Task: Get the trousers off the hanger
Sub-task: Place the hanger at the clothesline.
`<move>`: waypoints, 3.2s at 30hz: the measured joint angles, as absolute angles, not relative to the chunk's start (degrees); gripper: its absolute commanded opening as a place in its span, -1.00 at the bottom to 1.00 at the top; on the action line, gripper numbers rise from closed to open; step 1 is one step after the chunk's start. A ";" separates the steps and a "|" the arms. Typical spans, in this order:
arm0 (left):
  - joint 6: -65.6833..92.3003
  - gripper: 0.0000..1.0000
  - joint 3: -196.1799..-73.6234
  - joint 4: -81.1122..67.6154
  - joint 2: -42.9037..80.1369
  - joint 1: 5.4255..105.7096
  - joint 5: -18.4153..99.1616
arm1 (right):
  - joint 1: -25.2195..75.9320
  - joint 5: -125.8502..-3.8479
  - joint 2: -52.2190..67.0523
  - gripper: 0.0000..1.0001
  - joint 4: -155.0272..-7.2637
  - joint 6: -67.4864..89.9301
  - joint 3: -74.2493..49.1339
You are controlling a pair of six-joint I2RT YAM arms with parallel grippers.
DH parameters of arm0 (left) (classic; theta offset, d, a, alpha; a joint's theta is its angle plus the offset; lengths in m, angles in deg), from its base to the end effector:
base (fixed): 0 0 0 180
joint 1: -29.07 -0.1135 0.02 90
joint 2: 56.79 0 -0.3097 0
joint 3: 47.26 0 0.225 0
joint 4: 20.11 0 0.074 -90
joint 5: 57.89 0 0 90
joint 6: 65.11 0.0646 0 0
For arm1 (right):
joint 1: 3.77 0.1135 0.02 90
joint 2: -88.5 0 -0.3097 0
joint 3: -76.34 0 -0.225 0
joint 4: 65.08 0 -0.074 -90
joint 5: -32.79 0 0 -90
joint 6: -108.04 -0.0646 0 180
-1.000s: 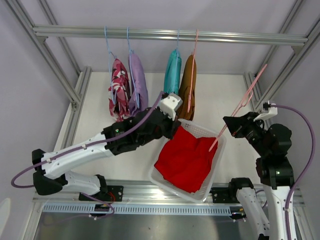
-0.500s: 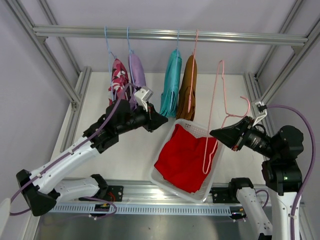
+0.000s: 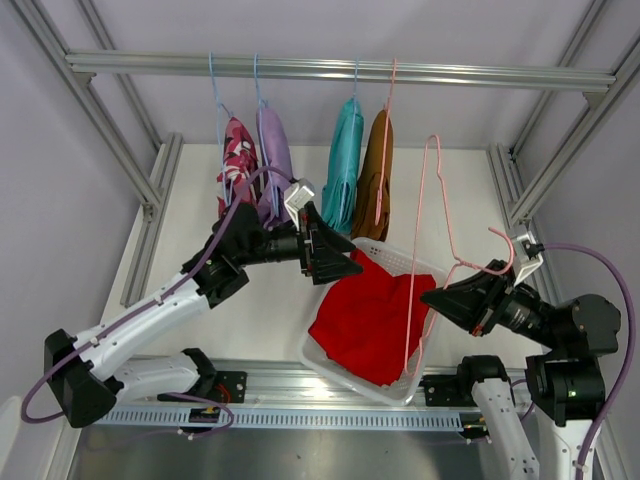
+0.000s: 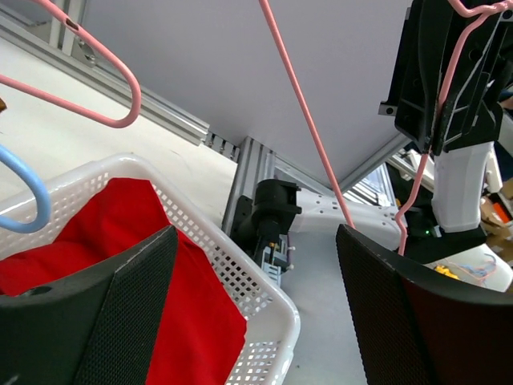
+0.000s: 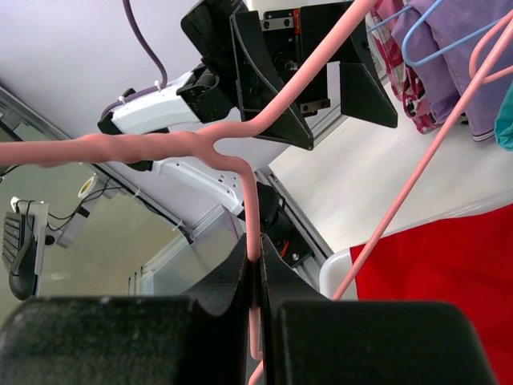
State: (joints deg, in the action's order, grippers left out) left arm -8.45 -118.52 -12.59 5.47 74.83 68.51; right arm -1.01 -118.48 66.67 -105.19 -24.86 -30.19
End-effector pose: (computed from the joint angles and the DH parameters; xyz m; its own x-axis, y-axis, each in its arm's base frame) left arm 0.1288 -0.1872 0.4261 -0.5293 -0.0905 -0.8436 0.8374 0.1039 -0.5366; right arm -0.0276 0.0554 0.4261 -0.4537 0.3057 -0.8371 -0.7815 0.3149 0.5386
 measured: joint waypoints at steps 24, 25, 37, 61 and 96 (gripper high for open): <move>-29.46 0.79 -127.07 -44.37 29.58 79.13 74.61 | -2.14 -120.69 67.20 -1.00 -98.64 -32.42 -32.80; -31.21 0.79 -127.72 -46.60 30.82 79.57 74.74 | -2.14 -120.69 67.37 -1.00 -98.68 -32.38 -32.82; -40.02 -0.13 -129.28 -59.52 34.61 80.66 76.67 | -2.14 -118.48 68.53 -1.00 -104.78 -27.52 -32.88; -40.56 -0.56 -123.24 -62.77 30.30 80.99 77.74 | -2.84 -111.16 69.30 -1.00 -112.10 -25.43 -30.11; -33.92 -0.99 -125.32 -50.88 22.72 82.04 75.79 | -3.02 -113.04 71.22 -0.56 -109.91 -26.48 -33.87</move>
